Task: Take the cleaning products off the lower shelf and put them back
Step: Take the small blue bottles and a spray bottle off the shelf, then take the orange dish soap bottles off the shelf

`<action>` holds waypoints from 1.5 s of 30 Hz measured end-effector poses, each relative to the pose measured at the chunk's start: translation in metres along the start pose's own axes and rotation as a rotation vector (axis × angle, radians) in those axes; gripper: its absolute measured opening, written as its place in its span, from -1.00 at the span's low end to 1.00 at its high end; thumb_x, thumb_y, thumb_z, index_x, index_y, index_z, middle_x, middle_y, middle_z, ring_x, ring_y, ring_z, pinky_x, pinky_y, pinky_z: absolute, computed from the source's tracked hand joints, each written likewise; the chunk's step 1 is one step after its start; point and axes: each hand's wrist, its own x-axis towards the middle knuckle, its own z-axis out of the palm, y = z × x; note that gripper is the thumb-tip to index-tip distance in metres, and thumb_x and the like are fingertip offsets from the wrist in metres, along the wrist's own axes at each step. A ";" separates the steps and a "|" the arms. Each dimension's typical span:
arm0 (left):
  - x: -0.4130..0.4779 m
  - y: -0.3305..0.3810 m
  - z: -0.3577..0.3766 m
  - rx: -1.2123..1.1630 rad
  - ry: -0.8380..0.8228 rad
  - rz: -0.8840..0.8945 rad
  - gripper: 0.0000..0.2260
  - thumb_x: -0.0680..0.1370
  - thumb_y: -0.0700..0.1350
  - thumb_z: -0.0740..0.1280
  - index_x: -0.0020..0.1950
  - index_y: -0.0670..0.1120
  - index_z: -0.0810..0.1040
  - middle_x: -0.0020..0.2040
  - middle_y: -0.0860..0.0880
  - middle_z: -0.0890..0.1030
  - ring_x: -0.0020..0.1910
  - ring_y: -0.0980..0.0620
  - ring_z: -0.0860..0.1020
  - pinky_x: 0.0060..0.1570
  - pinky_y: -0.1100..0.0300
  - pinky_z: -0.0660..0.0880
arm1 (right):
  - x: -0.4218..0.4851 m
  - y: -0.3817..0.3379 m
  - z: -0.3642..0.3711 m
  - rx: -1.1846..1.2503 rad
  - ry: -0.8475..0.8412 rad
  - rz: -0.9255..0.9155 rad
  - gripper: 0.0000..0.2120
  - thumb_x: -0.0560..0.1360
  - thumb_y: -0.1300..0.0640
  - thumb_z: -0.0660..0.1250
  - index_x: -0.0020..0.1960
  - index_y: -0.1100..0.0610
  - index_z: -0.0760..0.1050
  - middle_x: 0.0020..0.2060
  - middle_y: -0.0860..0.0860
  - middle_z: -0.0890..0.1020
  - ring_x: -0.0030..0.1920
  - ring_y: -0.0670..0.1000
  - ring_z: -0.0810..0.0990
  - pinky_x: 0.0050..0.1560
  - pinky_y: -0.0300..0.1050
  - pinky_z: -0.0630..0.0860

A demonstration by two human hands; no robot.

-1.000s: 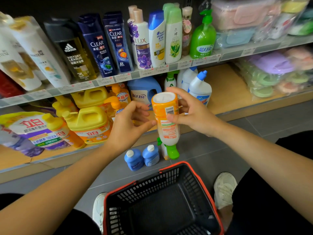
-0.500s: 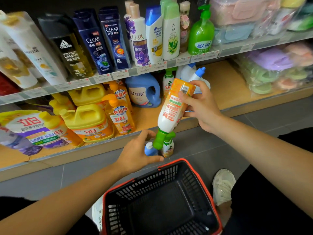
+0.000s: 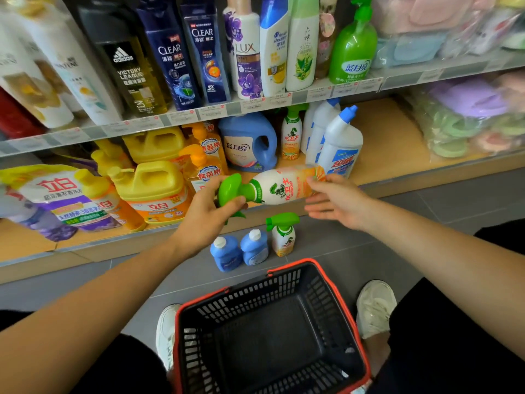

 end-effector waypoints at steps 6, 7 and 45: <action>0.002 0.004 -0.013 0.264 -0.043 0.050 -0.74 0.58 -0.10 0.44 0.24 -0.13 0.58 -0.02 -0.08 0.66 -0.06 -0.03 0.65 0.00 -0.10 0.62 | 0.017 0.041 0.010 -0.431 -0.162 0.122 -0.56 0.53 -0.16 0.38 0.17 0.19 0.55 -0.01 0.17 0.71 -0.05 0.10 0.72 -0.08 -0.03 0.65; 0.001 0.004 -0.014 0.276 -0.063 0.035 -0.72 0.57 -0.10 0.45 0.25 -0.13 0.58 0.00 -0.10 0.67 -0.05 -0.06 0.67 0.01 -0.13 0.63 | 0.021 0.046 0.013 -0.561 -0.151 0.052 -0.61 0.52 -0.14 0.41 0.12 0.17 0.59 -0.02 0.13 0.71 -0.07 0.05 0.71 -0.10 -0.07 0.64; 0.064 -0.036 -0.040 0.960 0.300 0.330 -0.66 0.52 -0.05 0.40 0.27 -0.10 0.57 0.19 -0.12 0.55 0.14 -0.14 0.53 -0.03 0.02 0.50 | 0.064 0.060 0.034 -1.364 -0.339 -0.421 -0.50 0.44 -0.07 0.50 0.33 0.05 0.51 0.24 0.06 0.55 0.25 0.13 0.52 0.14 -0.03 0.46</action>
